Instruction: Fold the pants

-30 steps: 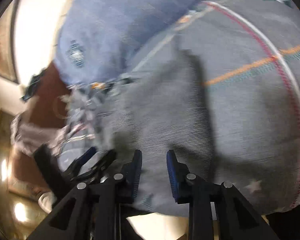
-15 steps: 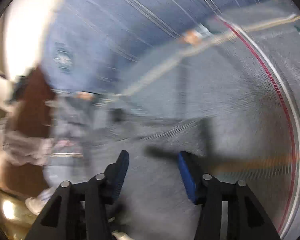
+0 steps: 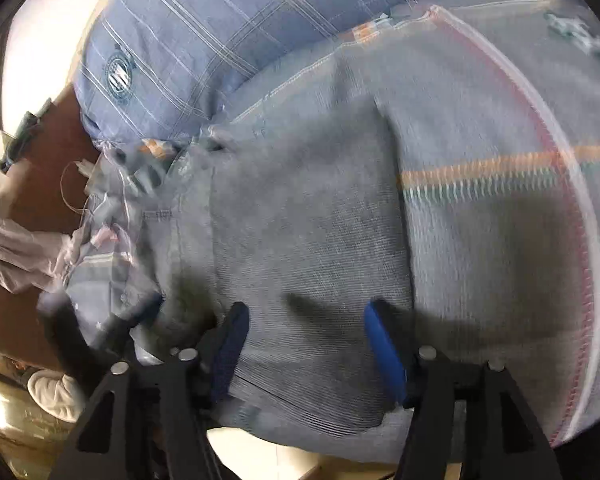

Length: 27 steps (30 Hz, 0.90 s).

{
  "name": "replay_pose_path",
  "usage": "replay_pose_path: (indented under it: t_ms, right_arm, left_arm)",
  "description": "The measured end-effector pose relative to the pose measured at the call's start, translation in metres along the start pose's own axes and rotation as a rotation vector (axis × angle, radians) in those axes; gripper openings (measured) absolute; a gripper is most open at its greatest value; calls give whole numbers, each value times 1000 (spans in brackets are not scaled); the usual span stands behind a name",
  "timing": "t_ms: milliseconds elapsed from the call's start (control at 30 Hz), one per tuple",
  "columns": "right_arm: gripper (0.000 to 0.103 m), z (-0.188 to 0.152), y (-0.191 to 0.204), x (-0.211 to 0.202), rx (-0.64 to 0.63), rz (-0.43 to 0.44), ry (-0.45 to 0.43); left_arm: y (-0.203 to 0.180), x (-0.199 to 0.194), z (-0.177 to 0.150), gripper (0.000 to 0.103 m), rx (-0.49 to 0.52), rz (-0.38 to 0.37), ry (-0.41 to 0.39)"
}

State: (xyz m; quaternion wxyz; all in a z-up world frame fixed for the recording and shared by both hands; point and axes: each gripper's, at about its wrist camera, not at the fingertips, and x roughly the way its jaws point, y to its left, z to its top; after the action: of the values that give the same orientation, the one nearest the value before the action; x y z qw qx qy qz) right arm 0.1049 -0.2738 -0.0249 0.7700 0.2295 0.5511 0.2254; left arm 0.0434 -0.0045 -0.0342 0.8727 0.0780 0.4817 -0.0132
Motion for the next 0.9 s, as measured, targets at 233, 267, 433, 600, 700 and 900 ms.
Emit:
replay_pose_path:
  t_ms: [233,267,433,600,700,900]
  right_arm:
    - [68,-11,21,-22,-50,27,-46]
    - [70,-15,11,-10,-36,3,-5]
    - [69,-17,6,-18,5,48,-40]
    - [71,-27,15,0,-78,20,7]
    - [70,-29,6,2,-33,55,-15]
    - [70,-26,18,-2,-74,-12,-3]
  left_arm:
    - [-1,-1,-1,103,-9,4,7]
    - [-1,-1,-1,103,-10,5,7]
    - [0,-1,0,103,3,0,14]
    - [1,-1,2,103,-11,-3,24]
    - [8,-16,2,103,-47,-35,5]
    - [89,-62,-21,103,-359,-156,-130]
